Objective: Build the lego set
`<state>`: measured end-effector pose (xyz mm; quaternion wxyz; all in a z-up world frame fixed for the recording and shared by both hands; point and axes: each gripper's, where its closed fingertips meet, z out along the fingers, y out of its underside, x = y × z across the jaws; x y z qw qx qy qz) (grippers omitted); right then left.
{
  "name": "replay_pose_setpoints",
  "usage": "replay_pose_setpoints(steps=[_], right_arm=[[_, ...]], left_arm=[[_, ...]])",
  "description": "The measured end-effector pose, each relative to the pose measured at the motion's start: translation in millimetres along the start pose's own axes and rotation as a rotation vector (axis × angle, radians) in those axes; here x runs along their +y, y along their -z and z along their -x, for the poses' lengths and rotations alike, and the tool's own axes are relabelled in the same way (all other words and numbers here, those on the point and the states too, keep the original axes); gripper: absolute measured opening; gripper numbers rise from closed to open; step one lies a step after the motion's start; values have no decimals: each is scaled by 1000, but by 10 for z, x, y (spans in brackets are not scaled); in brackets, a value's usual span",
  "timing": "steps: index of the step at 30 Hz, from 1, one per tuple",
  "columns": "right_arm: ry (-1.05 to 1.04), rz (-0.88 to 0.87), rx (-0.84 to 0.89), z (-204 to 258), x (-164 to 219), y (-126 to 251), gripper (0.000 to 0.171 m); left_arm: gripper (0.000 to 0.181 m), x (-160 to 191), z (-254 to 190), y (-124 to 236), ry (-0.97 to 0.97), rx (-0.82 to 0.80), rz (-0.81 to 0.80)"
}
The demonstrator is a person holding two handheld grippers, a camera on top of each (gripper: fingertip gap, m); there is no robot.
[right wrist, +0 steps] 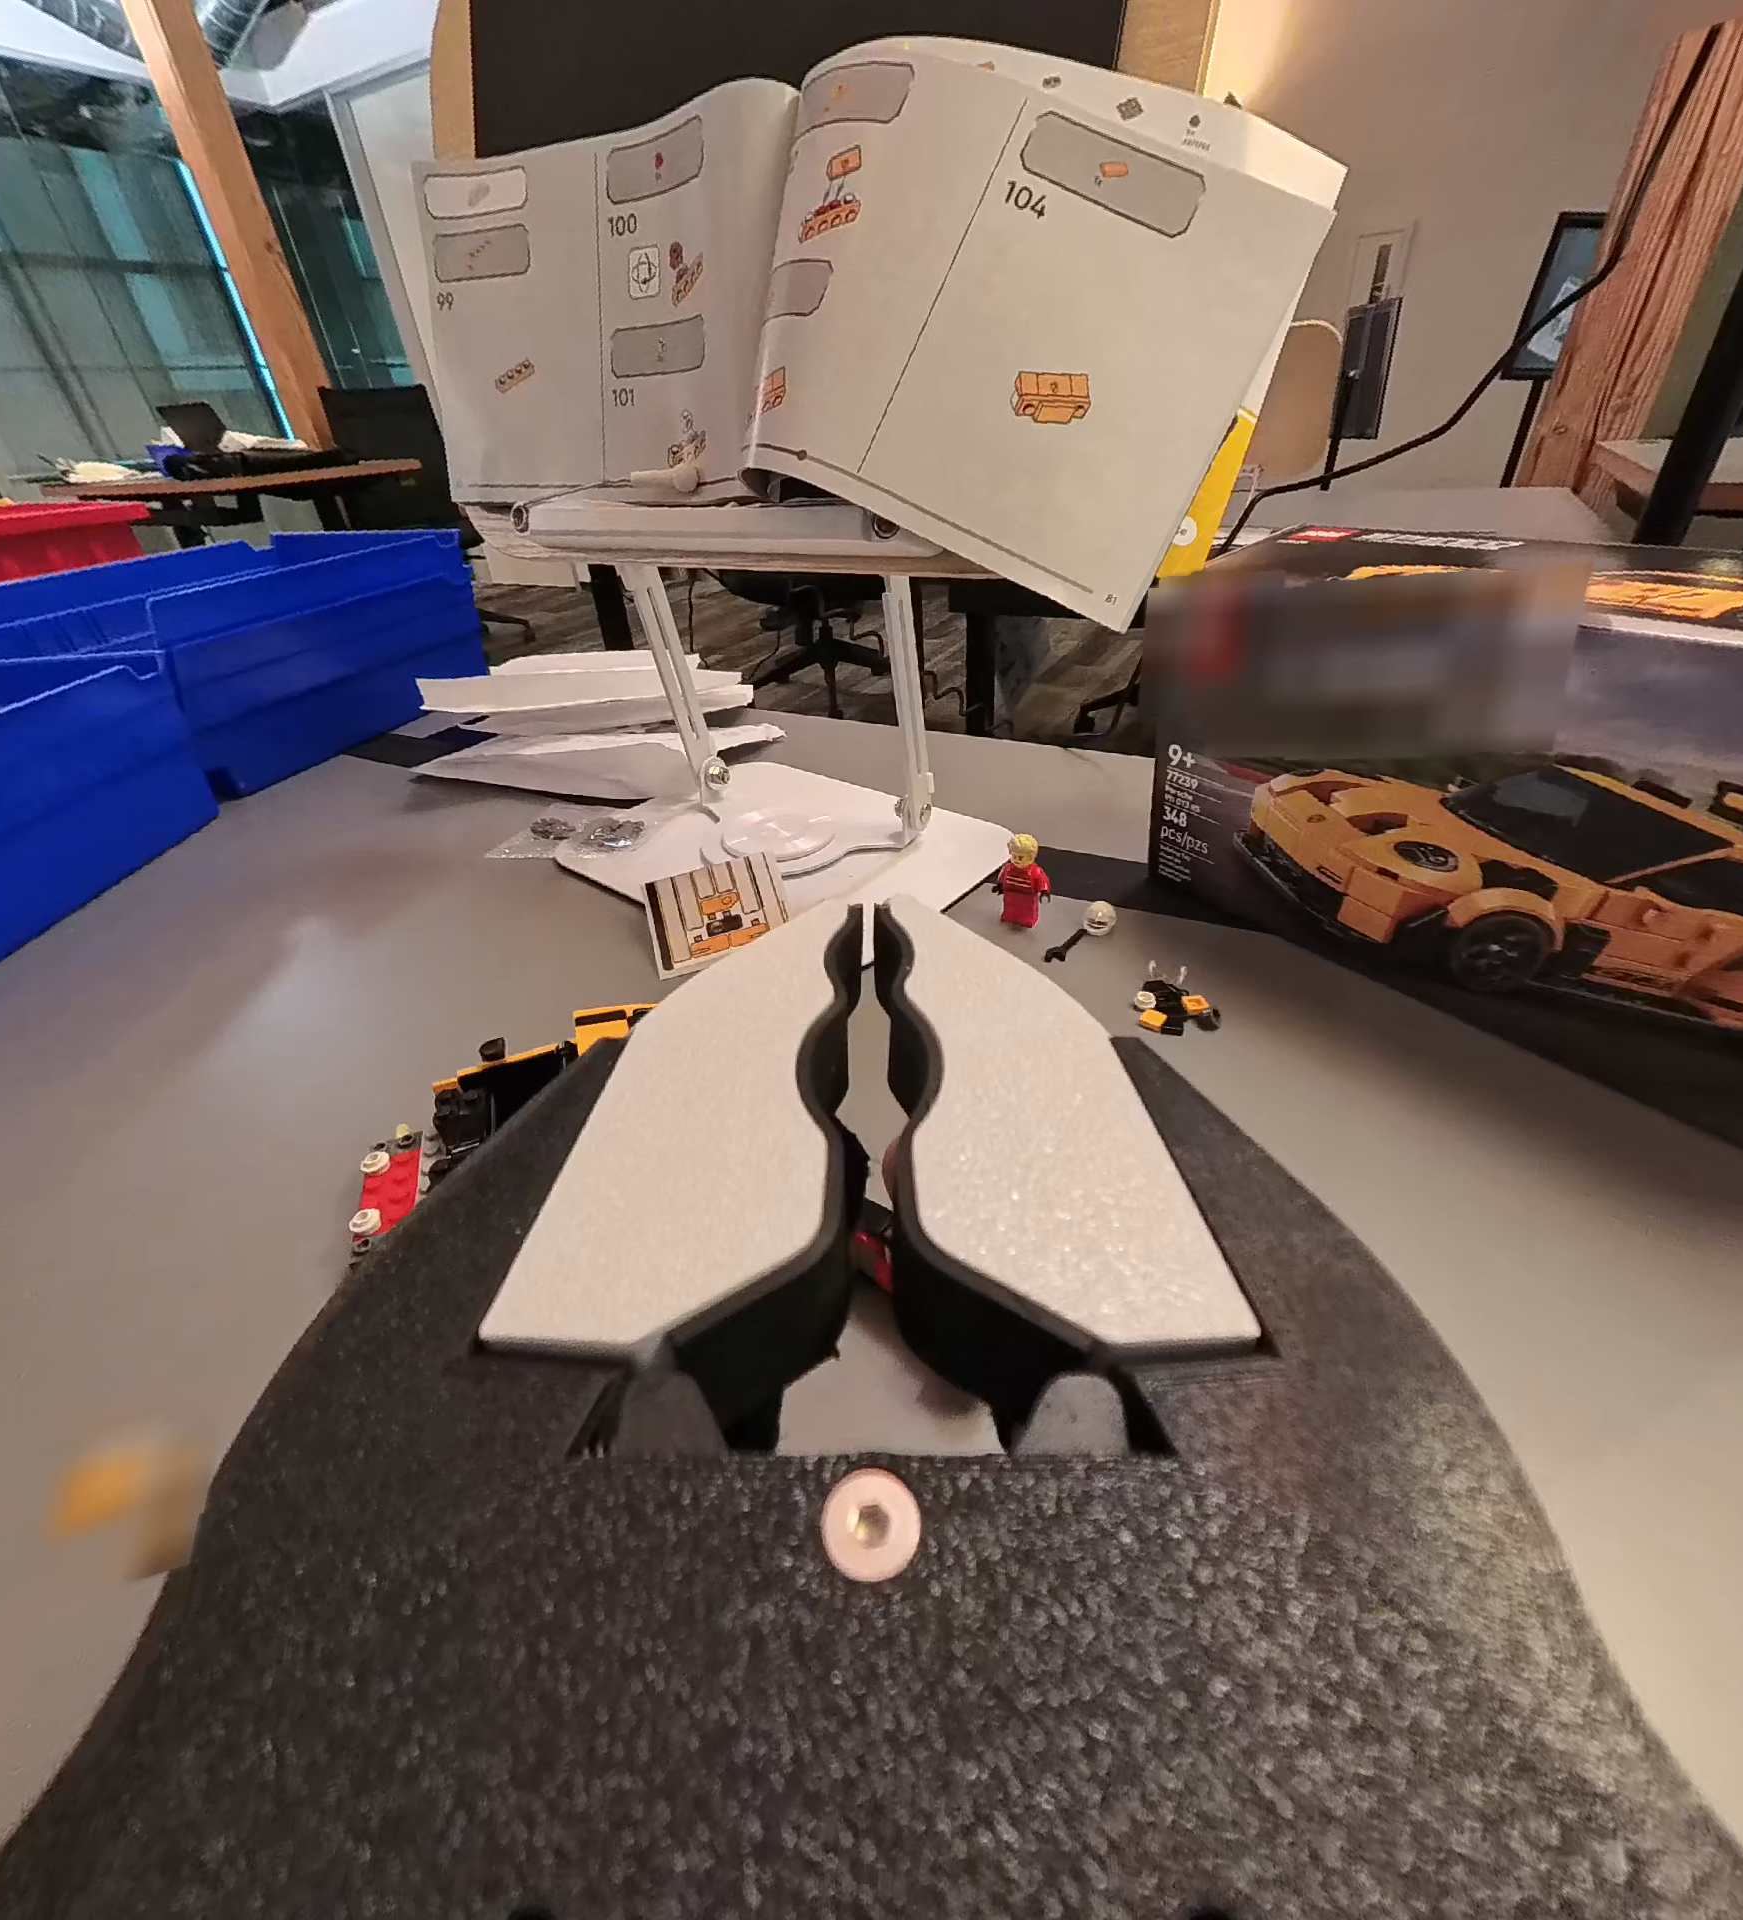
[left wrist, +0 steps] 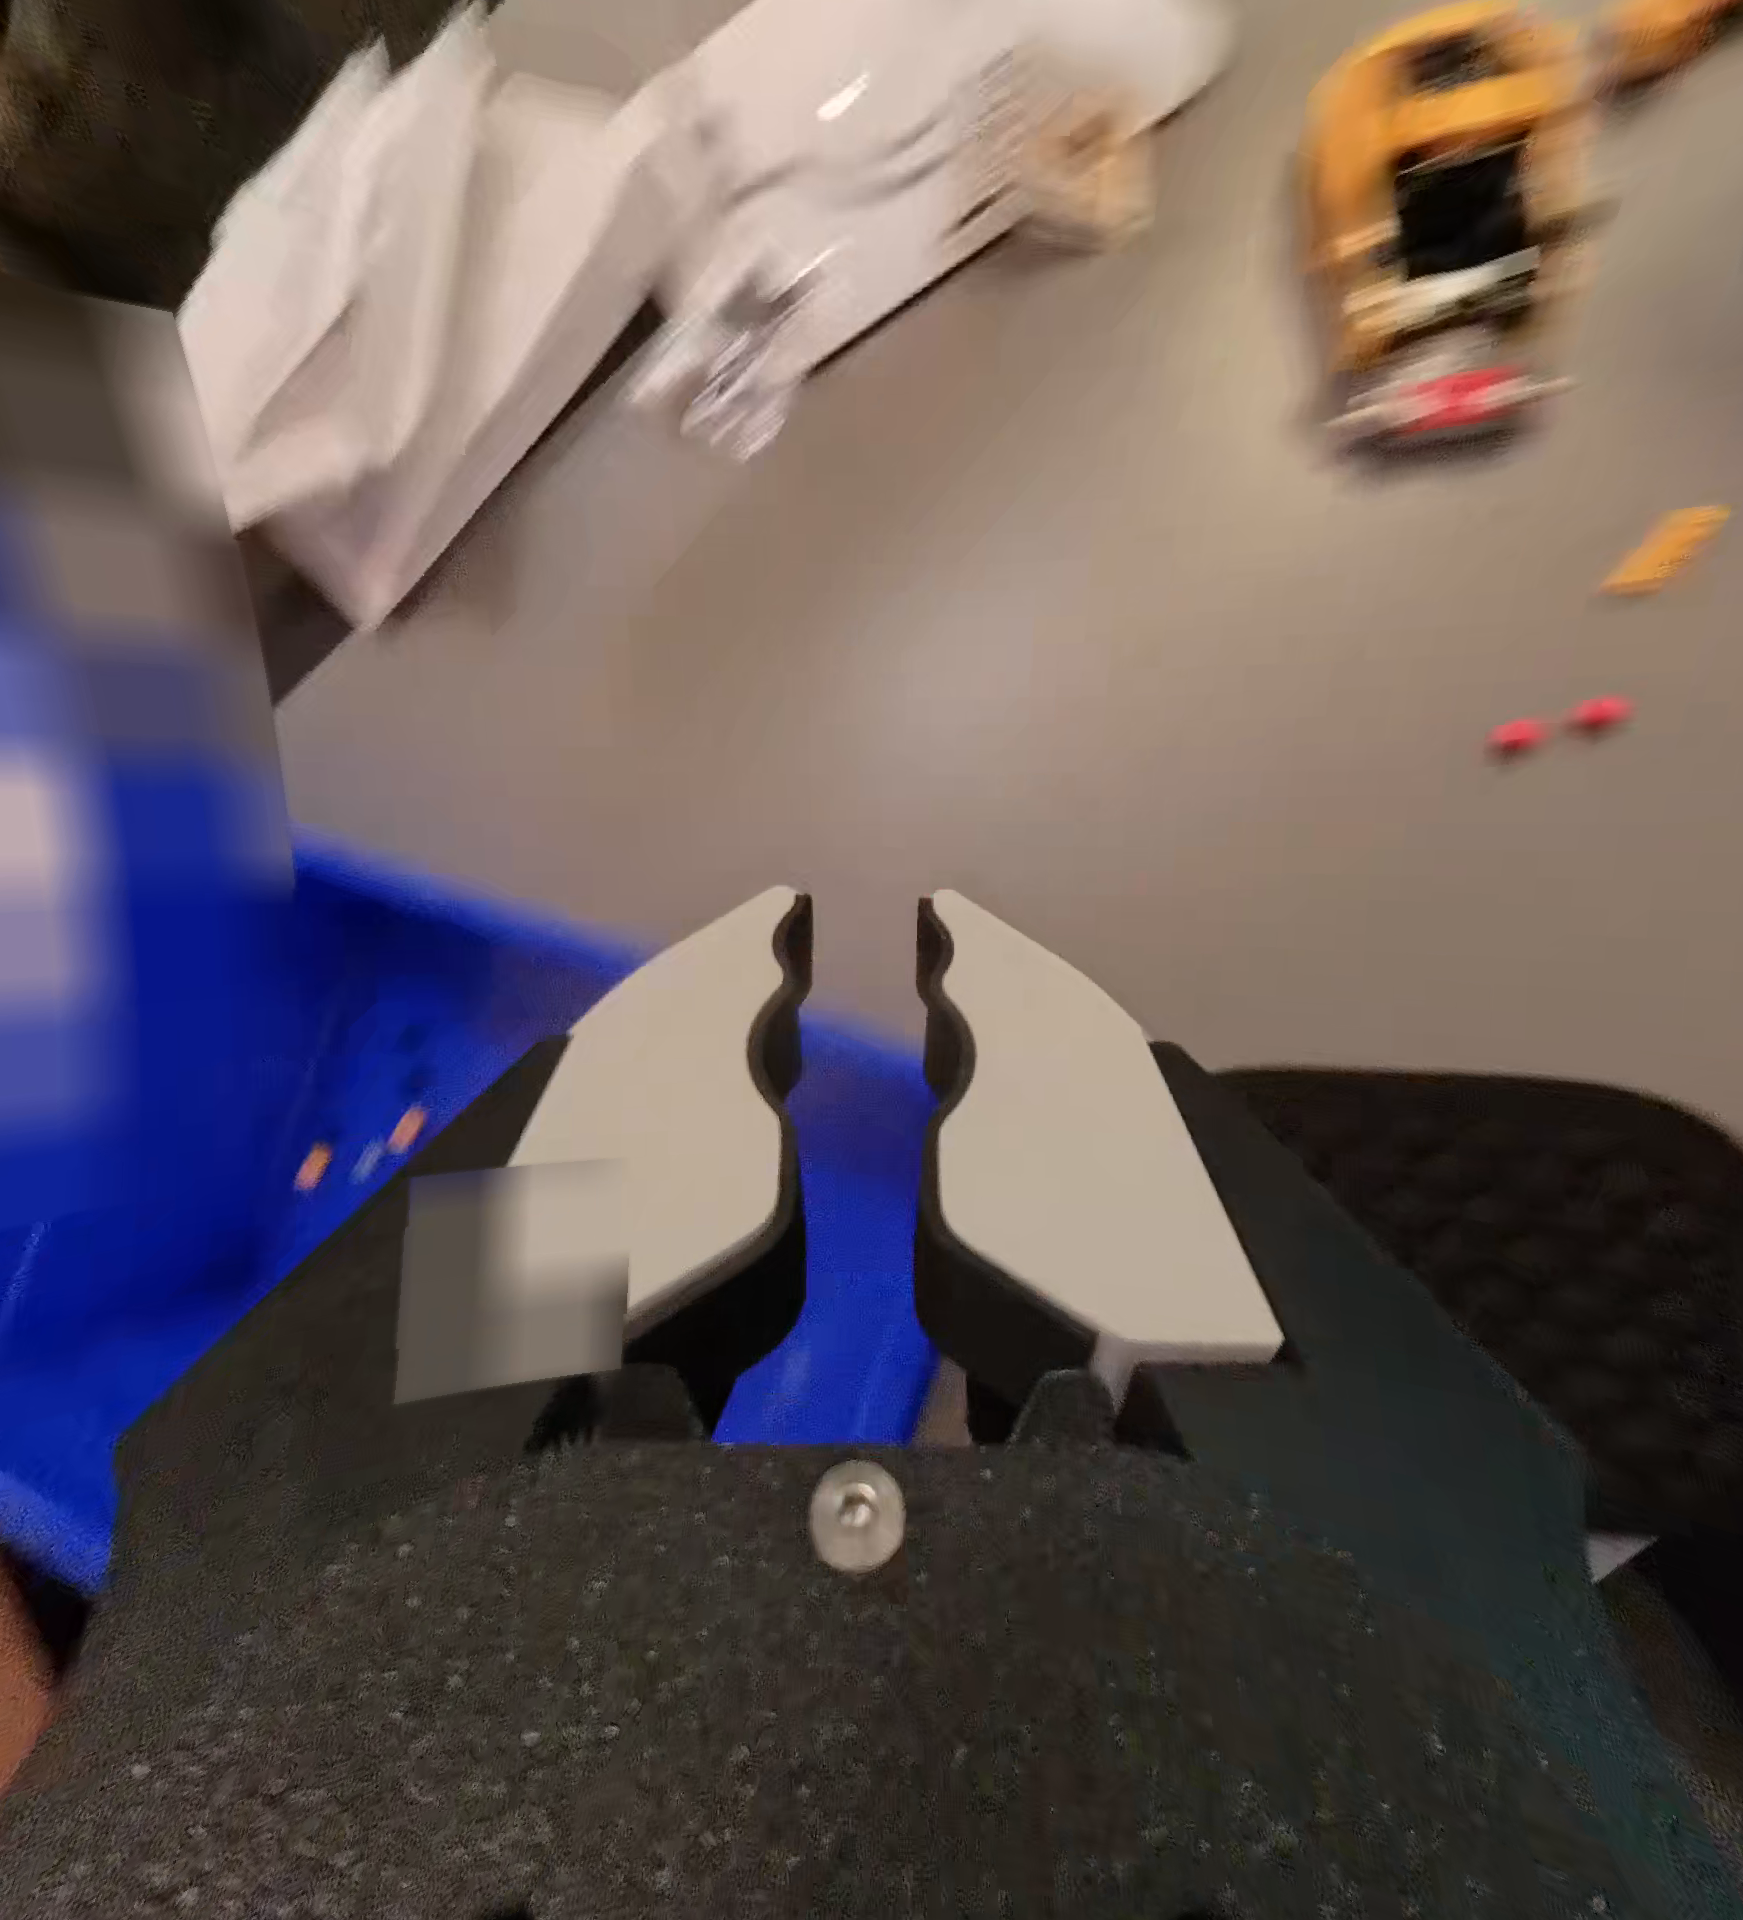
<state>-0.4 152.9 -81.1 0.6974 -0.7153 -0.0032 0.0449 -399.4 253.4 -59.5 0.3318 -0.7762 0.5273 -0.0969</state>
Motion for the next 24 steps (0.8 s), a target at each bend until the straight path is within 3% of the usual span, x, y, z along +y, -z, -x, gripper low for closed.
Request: replay_pose_setpoints(steps=[4, 9, 13, 24], right_arm=[[2, 3, 2, 1, 8, -4, 2], [1, 15, 11, -5, 43, -16, 2], [-2, 21, 21, -27, 63, -22, 2], [-13, 32, 27, -55, 98, -36, 2]], left_arm=[[17, 834, 810, -10, 117, -35, 260], [24, 1641, 912, -348, -65, 109, 550], [25, 1838, 1006, -449, -165, 140, 644], [12, 1964, 1047, -642, -300, 183, 722]])
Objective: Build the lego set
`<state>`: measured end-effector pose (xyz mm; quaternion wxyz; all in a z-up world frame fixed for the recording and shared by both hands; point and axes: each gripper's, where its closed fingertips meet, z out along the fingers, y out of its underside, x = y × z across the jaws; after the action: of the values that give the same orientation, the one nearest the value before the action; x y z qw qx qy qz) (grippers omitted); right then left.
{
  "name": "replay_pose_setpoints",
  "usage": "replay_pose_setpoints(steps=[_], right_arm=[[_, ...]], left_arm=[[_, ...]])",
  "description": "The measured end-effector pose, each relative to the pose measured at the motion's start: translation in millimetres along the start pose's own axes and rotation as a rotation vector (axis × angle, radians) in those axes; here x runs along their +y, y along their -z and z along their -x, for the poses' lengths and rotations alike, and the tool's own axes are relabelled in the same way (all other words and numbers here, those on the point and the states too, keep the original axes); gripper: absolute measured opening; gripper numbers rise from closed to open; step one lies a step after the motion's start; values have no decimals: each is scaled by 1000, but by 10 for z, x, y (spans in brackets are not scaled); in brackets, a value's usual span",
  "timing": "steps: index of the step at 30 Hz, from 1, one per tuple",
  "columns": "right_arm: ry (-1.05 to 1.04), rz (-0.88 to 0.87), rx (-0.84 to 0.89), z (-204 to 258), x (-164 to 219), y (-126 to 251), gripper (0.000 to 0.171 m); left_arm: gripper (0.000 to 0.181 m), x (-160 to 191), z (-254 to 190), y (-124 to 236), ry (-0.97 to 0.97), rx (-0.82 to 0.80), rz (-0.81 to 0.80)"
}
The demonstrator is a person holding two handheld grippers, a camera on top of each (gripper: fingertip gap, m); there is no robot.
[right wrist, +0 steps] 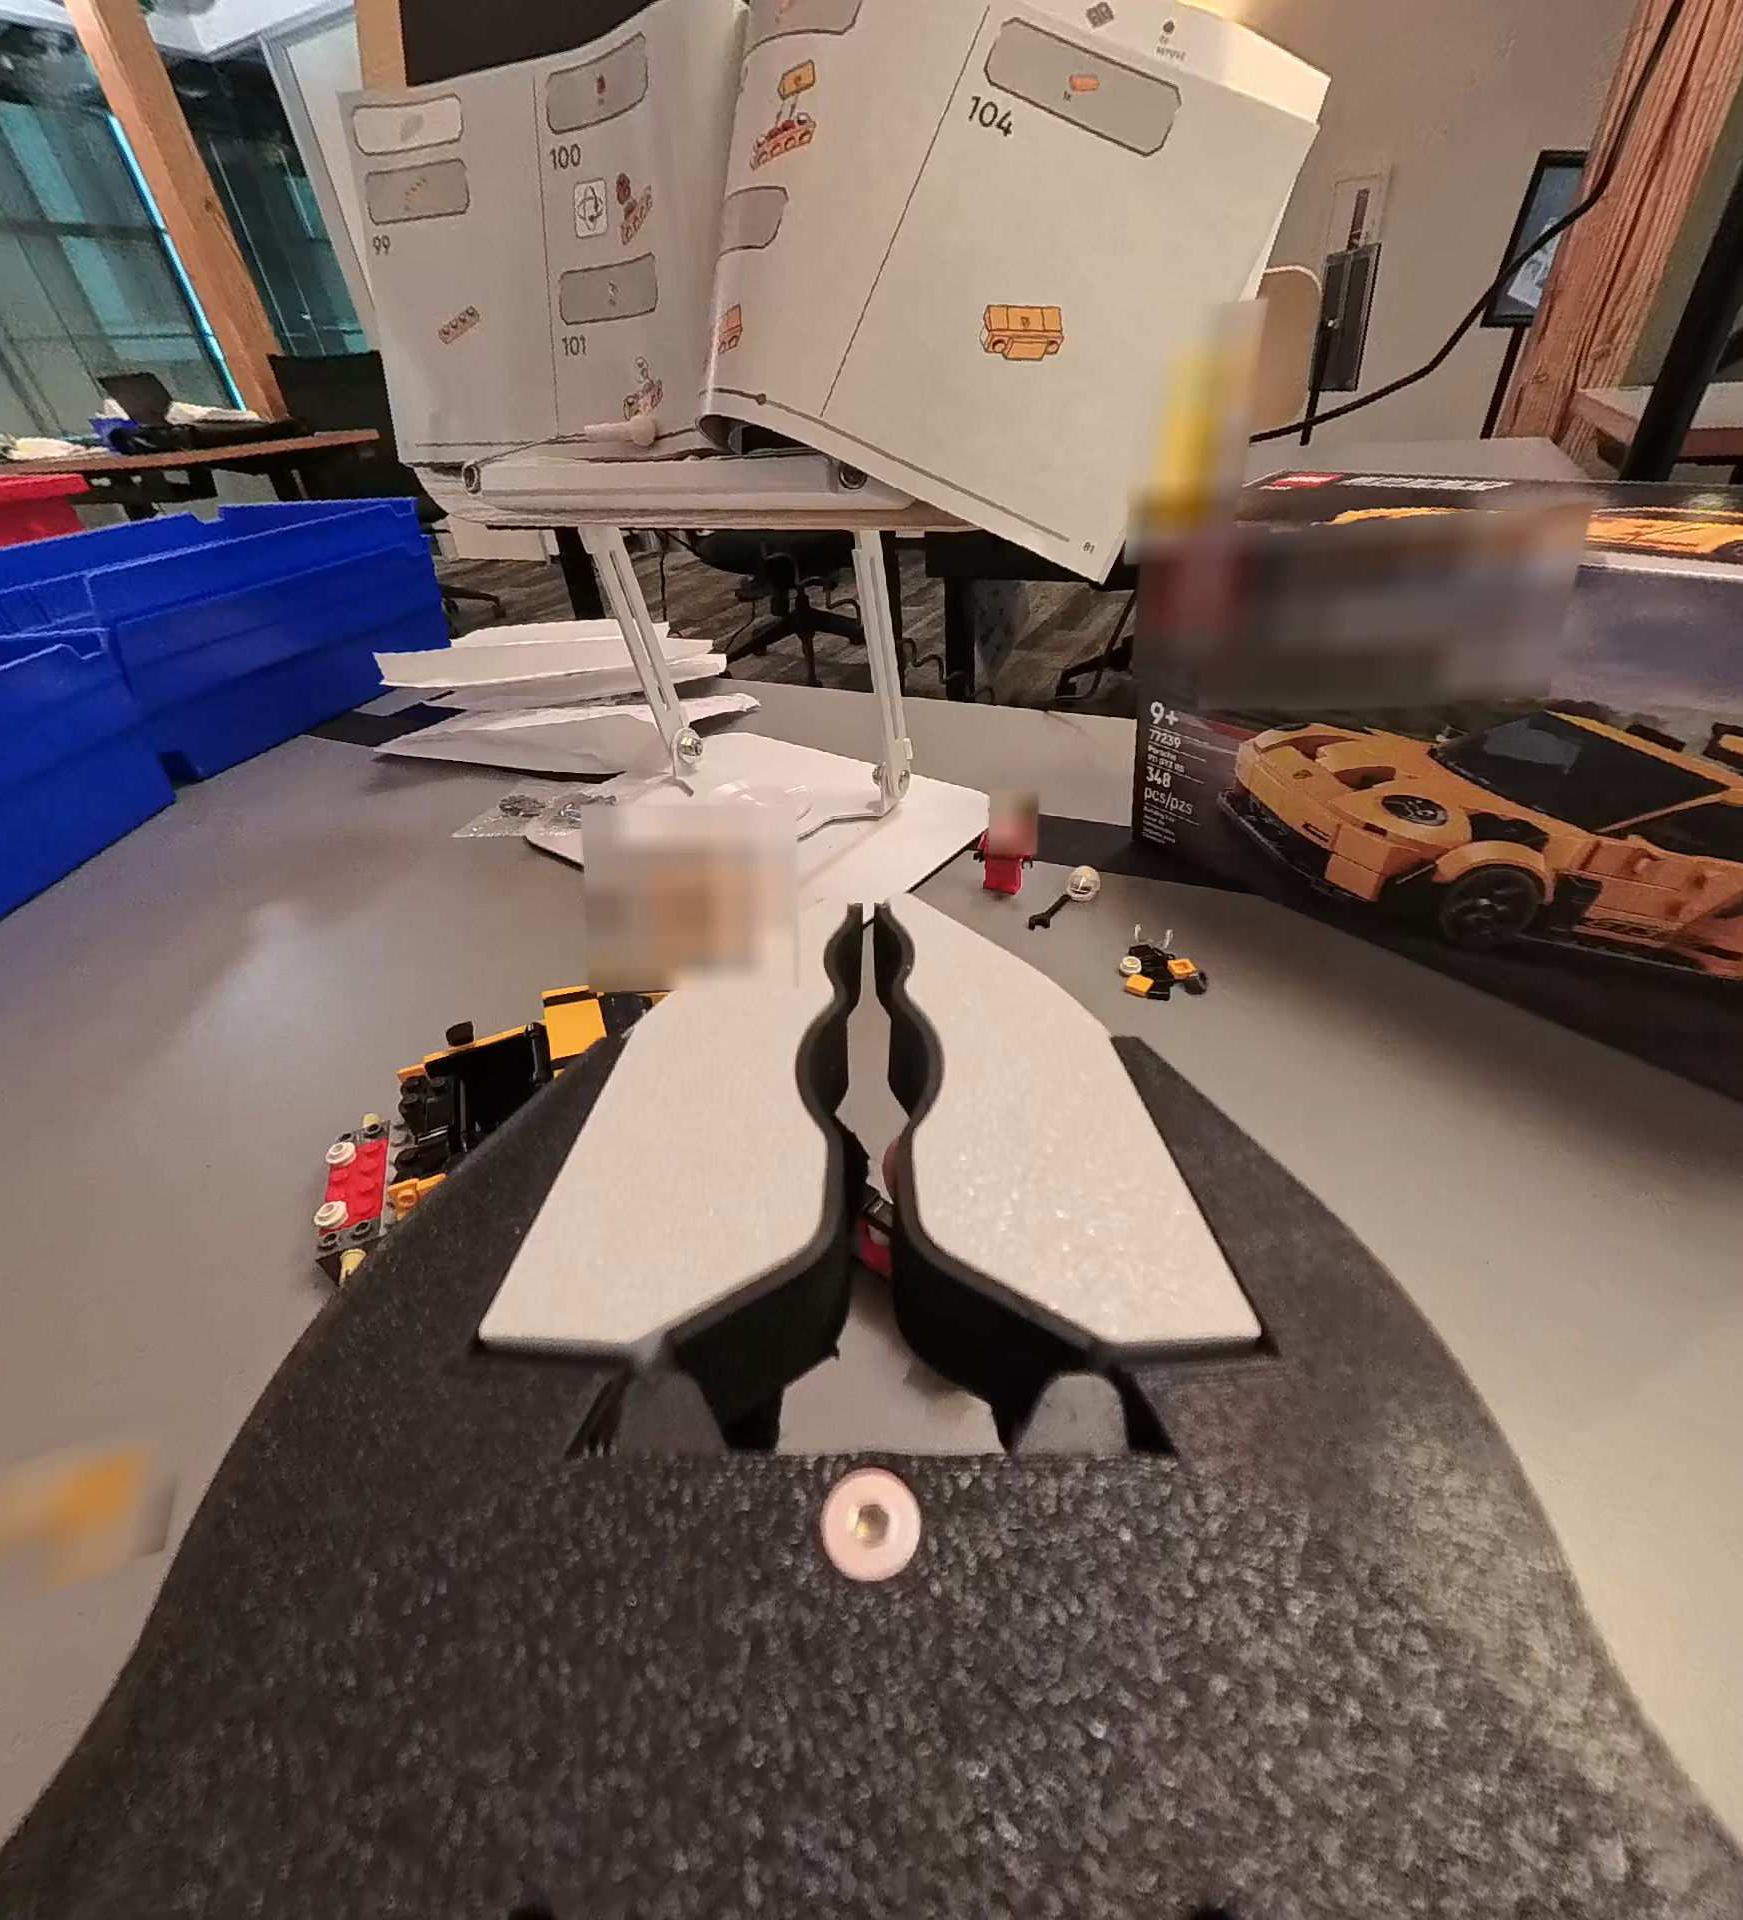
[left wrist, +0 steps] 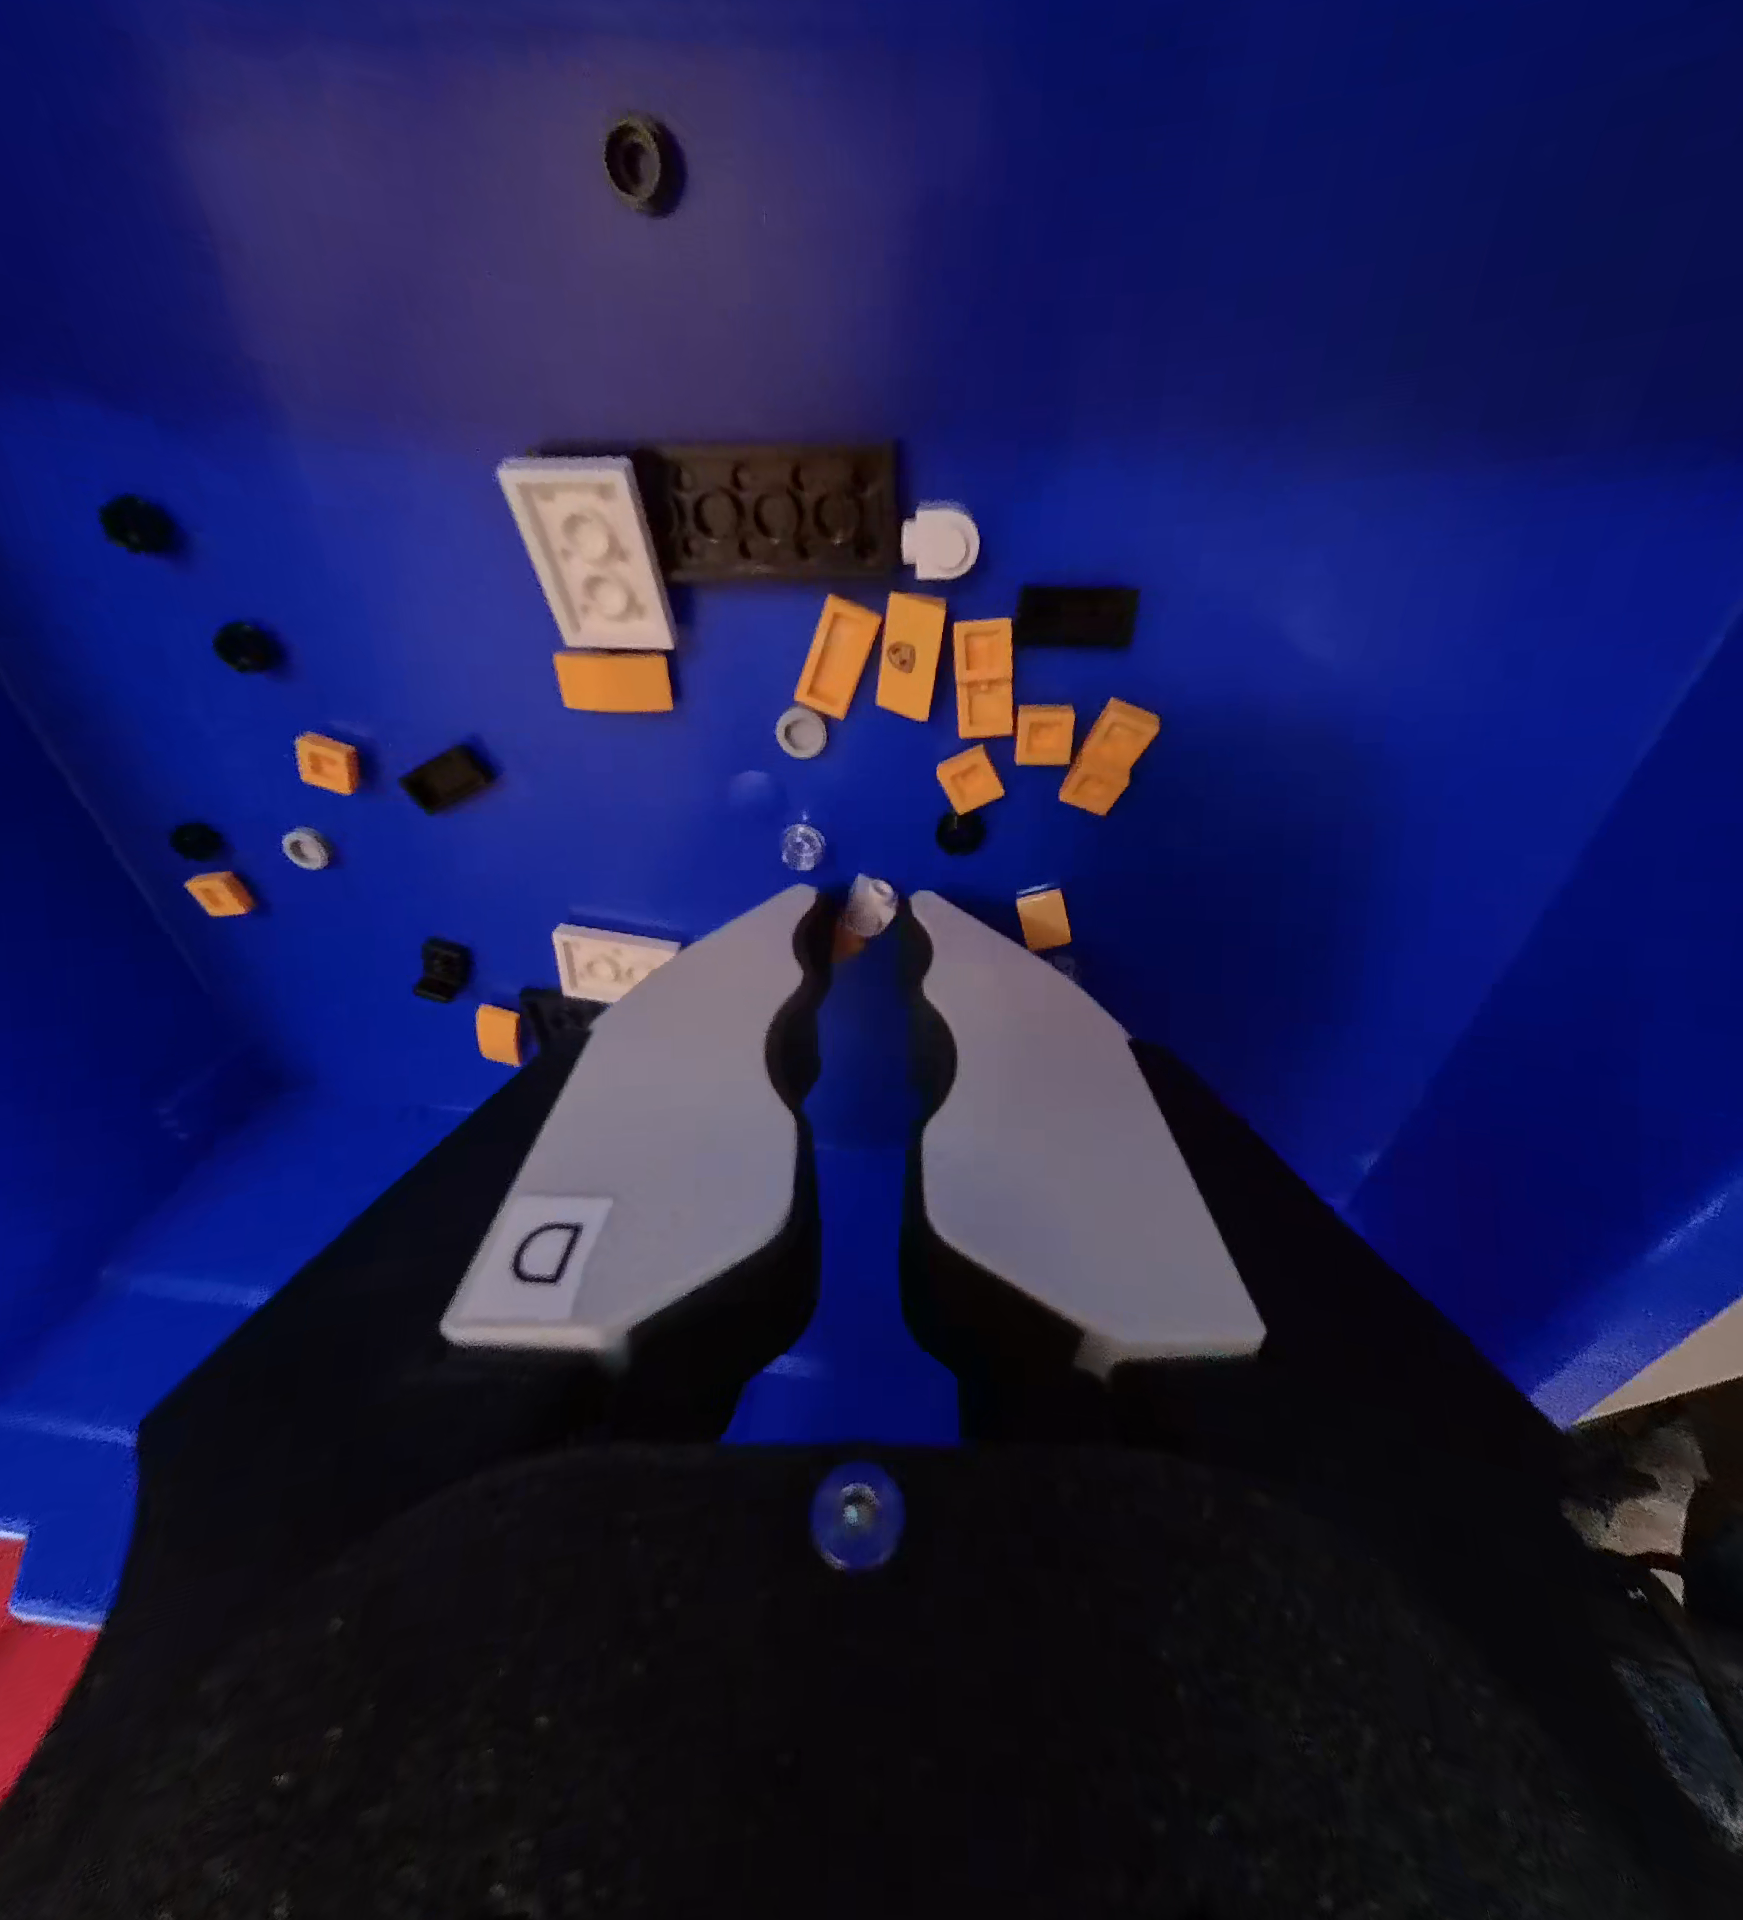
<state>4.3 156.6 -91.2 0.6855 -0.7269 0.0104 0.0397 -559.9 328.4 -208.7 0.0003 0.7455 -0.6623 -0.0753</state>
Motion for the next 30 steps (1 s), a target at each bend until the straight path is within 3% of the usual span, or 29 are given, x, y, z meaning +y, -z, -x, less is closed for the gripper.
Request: replay_pose_setpoints(steps=[5, 9, 12, 18, 24, 30], right_arm=[[-5, -2, 1, -7, -6, 3, 2], [-12, -4, -6, -1, -10, 0, 2], [-12, -7, -8, 6, -18, 1, 2], [24, -41, 46, -71, -102, 57, 2], [38, -48, 46, -62, -123, 69, 2], [39, -44, 35, -45, -115, 62, 2]], left_arm=[[9, -86, -76, 228, 21, 6, -48], [9, -791, -618, 993, -69, 27, -360], [8, -1388, -1287, 1282, -252, 16, -459], [8, -2230, -2199, 1016, -523, 32, -438], [8, -2499, -2374, 634, -620, 65, -337], [8, -2582, -2290, 508, -620, 26, -311]])
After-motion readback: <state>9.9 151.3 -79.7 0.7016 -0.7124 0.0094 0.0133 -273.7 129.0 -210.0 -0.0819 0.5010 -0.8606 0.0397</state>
